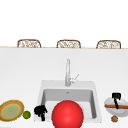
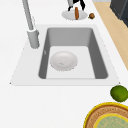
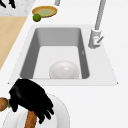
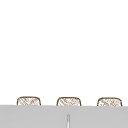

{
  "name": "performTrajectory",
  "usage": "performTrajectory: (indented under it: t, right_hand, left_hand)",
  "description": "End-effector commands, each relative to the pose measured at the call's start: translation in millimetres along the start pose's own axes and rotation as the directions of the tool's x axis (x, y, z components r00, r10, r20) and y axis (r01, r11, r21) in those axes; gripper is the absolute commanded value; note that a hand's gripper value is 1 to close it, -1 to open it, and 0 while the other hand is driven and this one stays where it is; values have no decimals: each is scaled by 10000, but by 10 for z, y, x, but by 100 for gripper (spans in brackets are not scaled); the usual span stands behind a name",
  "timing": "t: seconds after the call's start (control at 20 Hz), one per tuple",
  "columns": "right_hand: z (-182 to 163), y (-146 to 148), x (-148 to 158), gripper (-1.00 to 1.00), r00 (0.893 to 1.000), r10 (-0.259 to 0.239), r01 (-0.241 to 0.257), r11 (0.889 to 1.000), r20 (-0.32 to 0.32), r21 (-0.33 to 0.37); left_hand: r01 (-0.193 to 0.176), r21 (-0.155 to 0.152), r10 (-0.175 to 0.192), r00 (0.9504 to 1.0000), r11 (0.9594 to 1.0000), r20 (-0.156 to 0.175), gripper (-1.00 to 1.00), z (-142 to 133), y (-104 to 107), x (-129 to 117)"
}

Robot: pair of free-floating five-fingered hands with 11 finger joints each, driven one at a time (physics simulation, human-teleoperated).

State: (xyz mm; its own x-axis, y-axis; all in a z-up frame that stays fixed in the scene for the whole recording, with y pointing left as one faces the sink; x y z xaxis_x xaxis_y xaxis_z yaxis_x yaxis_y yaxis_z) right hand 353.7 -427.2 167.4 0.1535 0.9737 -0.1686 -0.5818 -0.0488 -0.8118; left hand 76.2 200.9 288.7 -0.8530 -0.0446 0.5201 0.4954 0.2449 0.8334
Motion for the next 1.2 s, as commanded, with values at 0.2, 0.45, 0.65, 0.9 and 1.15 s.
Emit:
performTrajectory:
  t: [0.2,0.45,0.65,0.9,1.15]
  right_hand:
    - [349,-171,71,-100,9999,-158,160,9978,34,-645]
    - [544,-387,147,-100,9998,20,-38,9963,-204,-853]
    - [770,-563,248,-100,10000,52,-56,9979,-71,-651]
    - [949,-706,578,-100,9995,147,-168,9969,-287,-768]
    - [1075,-784,878,-100,9992,190,-234,9913,-358,-1294]
  left_hand:
    - [0,0,0,10000,10000,0,0,0,0,0]
    - [0,0,0,10000,10000,0,0,0,0,0]
    - [0,0,0,10000,10000,0,0,0,0,0]
    - [0,0,0,10000,10000,0,0,0,0,0]
    - [0,0,0,10000,10000,0,0,0,0,0]
